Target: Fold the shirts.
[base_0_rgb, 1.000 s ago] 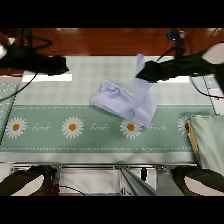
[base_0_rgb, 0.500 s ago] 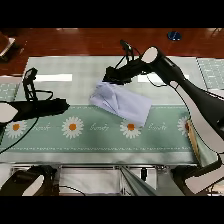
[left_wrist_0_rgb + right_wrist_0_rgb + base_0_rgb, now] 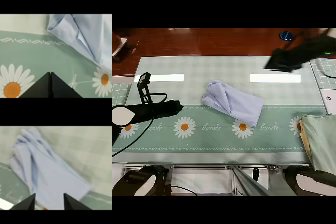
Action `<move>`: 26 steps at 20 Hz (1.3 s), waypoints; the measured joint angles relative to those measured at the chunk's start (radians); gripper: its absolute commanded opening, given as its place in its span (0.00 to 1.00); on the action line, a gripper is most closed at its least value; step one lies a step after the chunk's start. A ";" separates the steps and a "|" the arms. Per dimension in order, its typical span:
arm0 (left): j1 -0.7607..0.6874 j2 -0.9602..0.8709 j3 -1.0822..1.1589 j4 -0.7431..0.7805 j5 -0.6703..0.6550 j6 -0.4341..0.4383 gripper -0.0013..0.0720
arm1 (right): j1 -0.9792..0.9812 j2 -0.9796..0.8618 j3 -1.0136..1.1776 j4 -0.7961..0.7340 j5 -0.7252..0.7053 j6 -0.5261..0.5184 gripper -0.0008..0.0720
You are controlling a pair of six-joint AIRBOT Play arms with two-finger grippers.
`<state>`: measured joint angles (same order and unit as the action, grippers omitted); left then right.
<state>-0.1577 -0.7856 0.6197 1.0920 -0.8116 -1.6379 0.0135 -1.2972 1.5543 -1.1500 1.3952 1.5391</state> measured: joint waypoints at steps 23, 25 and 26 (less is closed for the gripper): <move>0.000 -0.073 -0.002 -0.019 0.064 0.002 0.05 | -0.188 0.060 -0.978 0.501 -0.452 -0.161 0.57; 0.000 -0.077 -0.002 -0.024 0.068 0.002 0.05 | -0.143 -0.026 -0.914 0.518 -0.462 -0.168 0.57; 0.000 -0.078 -0.002 -0.026 0.069 0.002 0.05 | -0.122 -0.068 -0.882 0.525 -0.460 -0.168 0.57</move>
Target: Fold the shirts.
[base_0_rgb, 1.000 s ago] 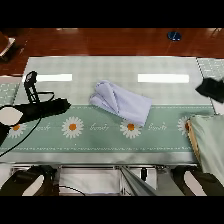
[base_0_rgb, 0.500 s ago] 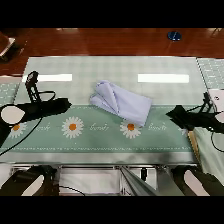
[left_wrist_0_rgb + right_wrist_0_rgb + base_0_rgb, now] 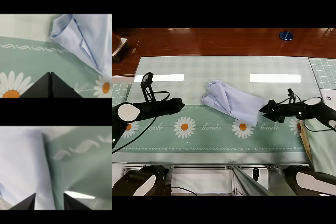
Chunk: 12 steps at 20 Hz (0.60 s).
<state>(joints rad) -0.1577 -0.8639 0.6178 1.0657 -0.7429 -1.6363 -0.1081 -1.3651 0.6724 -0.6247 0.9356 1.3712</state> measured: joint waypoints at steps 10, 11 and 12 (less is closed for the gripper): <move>0.000 -0.003 0.000 -0.011 0.000 0.000 0.05 | 0.195 -0.222 0.386 -0.005 0.150 -0.053 0.03; 0.000 -0.003 0.000 -0.011 0.000 0.000 0.05 | 0.208 -0.221 0.443 -0.019 0.176 -0.050 0.03; 0.000 -0.003 0.000 -0.011 0.000 0.000 0.05 | 0.219 -0.217 0.499 -0.047 0.201 -0.037 0.03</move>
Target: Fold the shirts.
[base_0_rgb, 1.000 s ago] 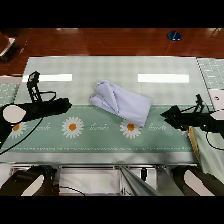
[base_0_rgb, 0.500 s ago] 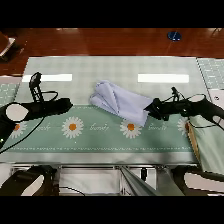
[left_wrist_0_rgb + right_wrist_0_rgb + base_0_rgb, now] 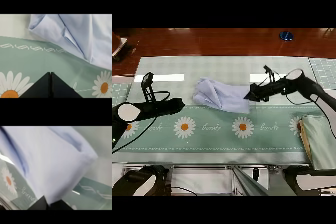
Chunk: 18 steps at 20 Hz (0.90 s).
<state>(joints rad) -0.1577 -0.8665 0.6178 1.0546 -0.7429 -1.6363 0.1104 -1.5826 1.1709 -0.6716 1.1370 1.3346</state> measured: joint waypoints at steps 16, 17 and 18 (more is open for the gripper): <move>0.000 0.000 0.000 -0.002 -0.001 0.000 0.05 | -0.146 0.102 0.822 -0.433 0.383 0.320 0.03; 0.000 0.000 0.000 -0.002 -0.001 0.000 0.05 | -0.191 0.115 0.837 -0.435 0.402 0.343 0.03; 0.000 0.000 0.000 -0.002 -0.001 0.000 0.05 | -0.236 0.129 0.848 -0.431 0.417 0.367 0.03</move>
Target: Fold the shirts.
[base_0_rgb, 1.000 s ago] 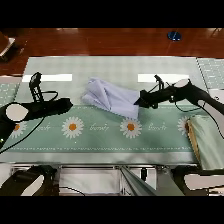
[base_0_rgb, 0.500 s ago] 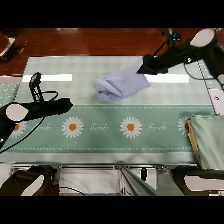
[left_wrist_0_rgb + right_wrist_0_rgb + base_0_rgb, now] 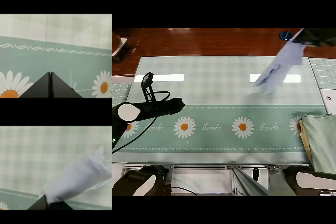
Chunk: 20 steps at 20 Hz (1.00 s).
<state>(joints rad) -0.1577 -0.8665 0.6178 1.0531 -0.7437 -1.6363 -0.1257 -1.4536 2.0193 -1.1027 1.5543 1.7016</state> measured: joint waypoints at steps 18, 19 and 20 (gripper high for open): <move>-0.003 0.000 0.000 0.000 0.099 0.000 0.05 | -0.827 0.587 -0.480 -0.299 0.294 0.132 0.03; -0.008 0.000 0.000 0.000 0.109 0.000 0.05 | -0.873 0.620 -0.524 -0.341 0.295 0.117 0.03; -0.016 0.000 0.000 0.000 0.117 0.000 0.05 | -0.918 0.649 -0.564 -0.391 0.296 0.097 0.03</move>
<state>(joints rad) -0.1741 -0.8665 0.6178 1.0527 -0.6262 -1.6363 -1.0439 -0.8051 1.4555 -1.4940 1.8503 1.7985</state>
